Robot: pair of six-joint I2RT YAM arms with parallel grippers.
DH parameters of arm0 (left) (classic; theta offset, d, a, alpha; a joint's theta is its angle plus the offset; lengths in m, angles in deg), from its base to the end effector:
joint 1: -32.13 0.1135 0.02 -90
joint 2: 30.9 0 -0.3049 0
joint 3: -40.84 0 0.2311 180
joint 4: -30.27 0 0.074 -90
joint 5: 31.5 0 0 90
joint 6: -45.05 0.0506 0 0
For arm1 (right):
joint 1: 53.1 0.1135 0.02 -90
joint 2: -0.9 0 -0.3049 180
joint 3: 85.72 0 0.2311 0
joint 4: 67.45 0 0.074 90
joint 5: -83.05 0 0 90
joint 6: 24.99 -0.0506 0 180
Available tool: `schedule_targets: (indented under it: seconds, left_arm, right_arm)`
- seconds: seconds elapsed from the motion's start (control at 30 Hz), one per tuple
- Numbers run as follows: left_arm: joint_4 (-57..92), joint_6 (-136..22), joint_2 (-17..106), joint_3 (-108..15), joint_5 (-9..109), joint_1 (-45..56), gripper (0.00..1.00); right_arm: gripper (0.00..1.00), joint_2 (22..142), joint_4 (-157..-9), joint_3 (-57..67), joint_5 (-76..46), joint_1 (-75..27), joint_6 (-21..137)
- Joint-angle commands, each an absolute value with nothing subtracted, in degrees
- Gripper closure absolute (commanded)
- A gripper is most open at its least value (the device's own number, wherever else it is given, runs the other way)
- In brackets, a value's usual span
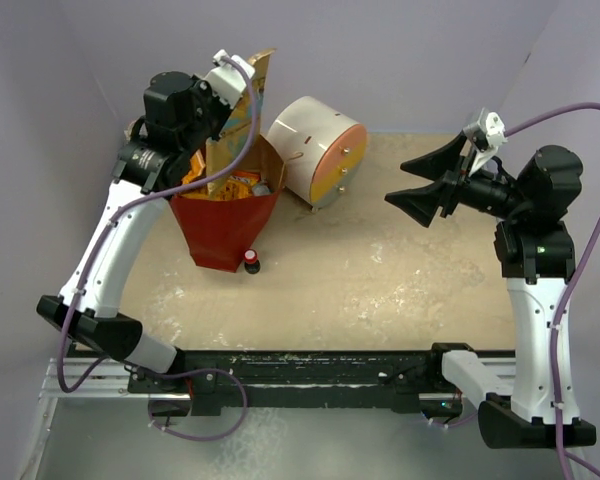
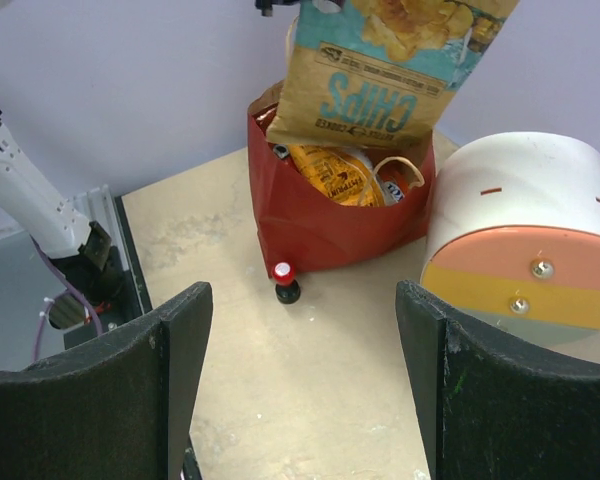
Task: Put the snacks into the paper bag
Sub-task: Place the snack in the paper bag.
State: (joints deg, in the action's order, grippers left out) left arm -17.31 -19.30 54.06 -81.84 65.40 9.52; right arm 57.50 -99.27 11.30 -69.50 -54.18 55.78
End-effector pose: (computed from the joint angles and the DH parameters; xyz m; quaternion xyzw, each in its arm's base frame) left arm 0.2778 -0.1091 0.5373 0.2769 0.7130 0.0631 0.6411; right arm 0.1252 0.0426 0.5324 -0.3419 0.5904 0.3837 0.6223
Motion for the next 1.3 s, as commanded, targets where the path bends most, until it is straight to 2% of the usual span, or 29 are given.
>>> schedule_targets:
  seconds: [0.0,0.27,0.6,0.83,1.1,1.27]
  left_arm:
    - [-5.21,-21.03,54.4,-78.84,67.77,9.98,1.0]
    - [8.36,-24.9,49.65,-63.18,69.39,9.97,1.0]
    - [2.1,-28.84,34.87,-44.0,59.69,9.98,1.0]
    - [-4.92,-33.27,32.3,-42.66,53.75,9.93,0.99]
    - [-5.8,-34.17,31.56,-45.66,49.83,9.96,0.88]
    - [-4.95,-33.71,31.81,-50.45,46.86,9.95,0.98]
  right_arm:
    - [0.24,56.86,-97.15,10.77,-69.54,-54.33,56.05]
    - [0.24,56.62,-96.88,9.8,-69.35,-54.33,56.38]
    - [0.24,57.62,-95.43,9.02,-69.3,-54.33,56.18]
    - [0.24,57.95,-94.94,8.78,-69.35,-54.42,55.4]
    - [0.24,57.76,-94.65,8.02,-69.27,-54.59,55.43]
    - [0.24,58.28,-94.67,8.13,-69.27,-54.59,55.37]
